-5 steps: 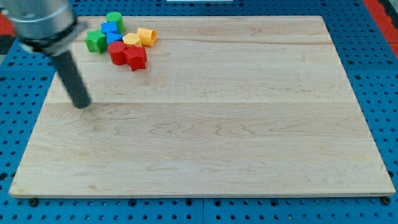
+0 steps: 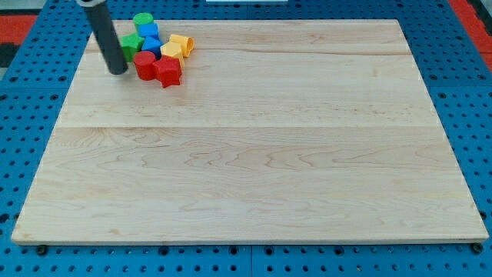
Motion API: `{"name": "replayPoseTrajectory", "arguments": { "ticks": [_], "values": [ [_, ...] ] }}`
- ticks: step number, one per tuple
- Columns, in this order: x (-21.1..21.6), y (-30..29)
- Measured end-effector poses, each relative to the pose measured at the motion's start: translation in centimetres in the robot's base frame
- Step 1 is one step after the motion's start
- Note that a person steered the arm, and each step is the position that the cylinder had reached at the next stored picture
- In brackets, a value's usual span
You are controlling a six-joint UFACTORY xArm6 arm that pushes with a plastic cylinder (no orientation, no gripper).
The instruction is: Move the red star to the right of the hexagon
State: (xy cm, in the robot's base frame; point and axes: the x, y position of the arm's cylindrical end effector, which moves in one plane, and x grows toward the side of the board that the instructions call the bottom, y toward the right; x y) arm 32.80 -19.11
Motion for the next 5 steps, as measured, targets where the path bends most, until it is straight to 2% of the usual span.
{"name": "replayPoseTrajectory", "arguments": {
  "ticks": [2,4,5],
  "values": [
    [2.2,9.6],
    [2.5,18.5],
    [2.5,18.7]
  ]
}}
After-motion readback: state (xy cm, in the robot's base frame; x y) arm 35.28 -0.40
